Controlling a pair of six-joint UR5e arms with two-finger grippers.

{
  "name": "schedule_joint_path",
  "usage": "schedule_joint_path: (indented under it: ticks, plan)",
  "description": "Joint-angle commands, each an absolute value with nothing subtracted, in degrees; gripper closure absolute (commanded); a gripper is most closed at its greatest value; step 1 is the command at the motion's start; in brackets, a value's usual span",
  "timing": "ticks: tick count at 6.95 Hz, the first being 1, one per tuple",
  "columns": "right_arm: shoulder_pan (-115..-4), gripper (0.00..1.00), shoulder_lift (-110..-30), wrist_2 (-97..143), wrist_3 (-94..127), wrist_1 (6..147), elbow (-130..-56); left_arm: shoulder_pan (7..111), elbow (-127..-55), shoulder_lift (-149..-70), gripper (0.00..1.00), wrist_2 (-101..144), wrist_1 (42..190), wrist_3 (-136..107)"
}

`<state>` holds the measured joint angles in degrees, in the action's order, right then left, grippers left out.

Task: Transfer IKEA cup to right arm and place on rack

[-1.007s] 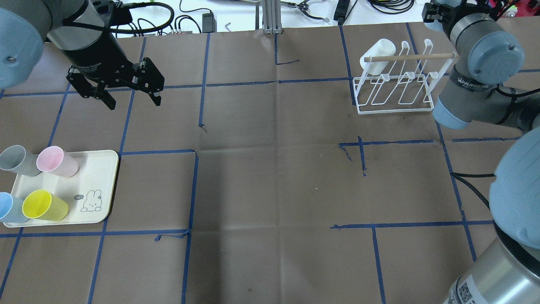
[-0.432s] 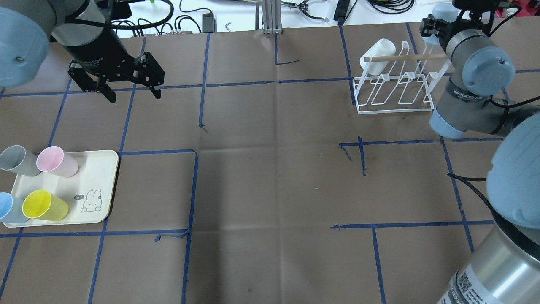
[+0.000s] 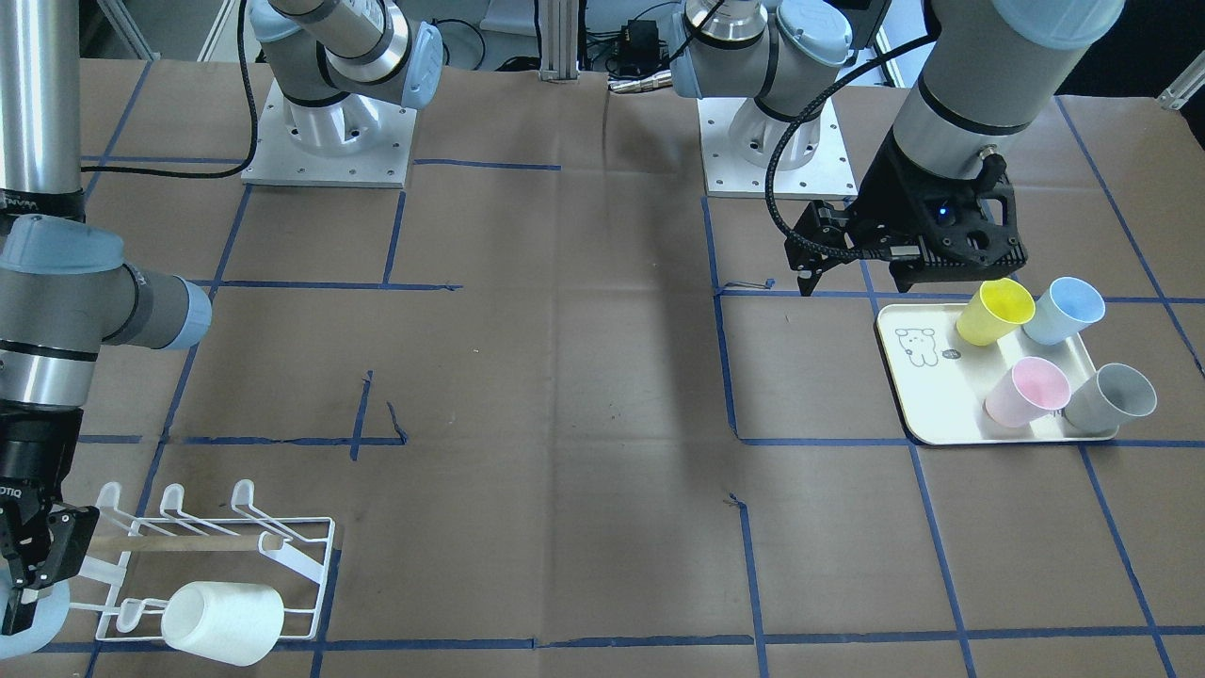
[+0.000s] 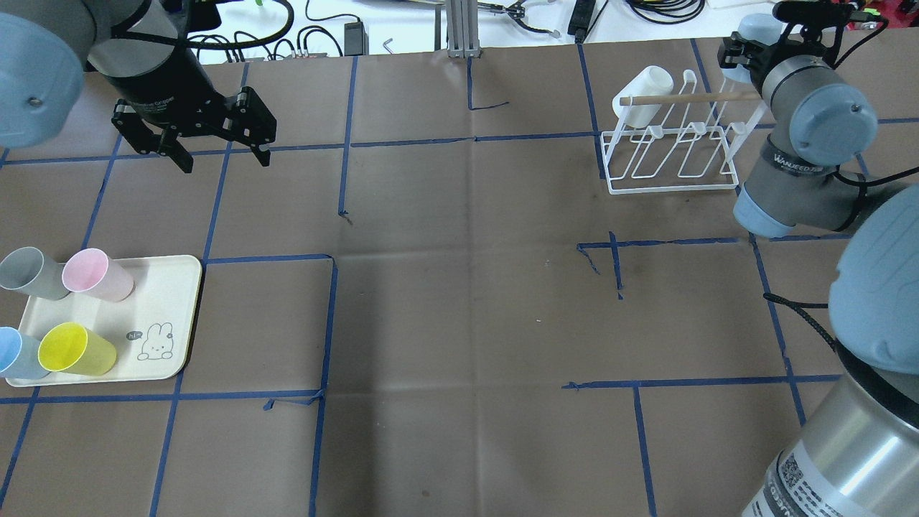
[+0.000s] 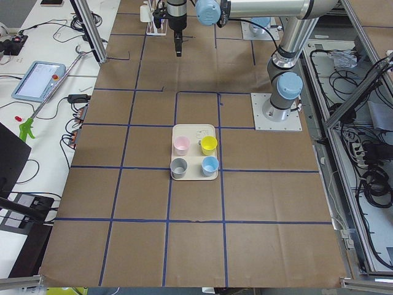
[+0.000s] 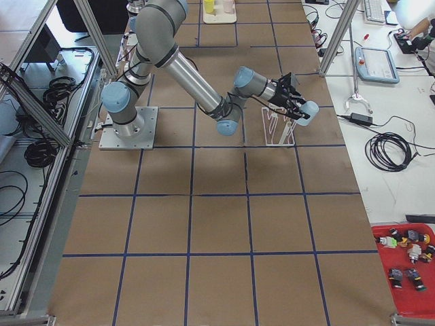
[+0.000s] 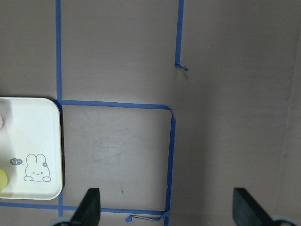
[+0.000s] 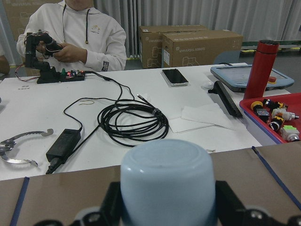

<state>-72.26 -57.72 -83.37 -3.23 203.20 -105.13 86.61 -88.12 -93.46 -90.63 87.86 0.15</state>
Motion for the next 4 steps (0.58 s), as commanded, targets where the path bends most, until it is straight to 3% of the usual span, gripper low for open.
schedule_joint_path:
  ticks: [1,4]
  plan:
    - [-72.51,0.89,-57.57,-83.67,-3.08,203.20,-105.12,86.75,-88.15,-93.52,0.00,-90.44,87.63,-0.17]
    - [-72.95,0.89,-57.83,-83.93,-2.81,203.20,-105.47,88.86,-88.15,-93.78,0.00,-90.70,87.10,-1.76]
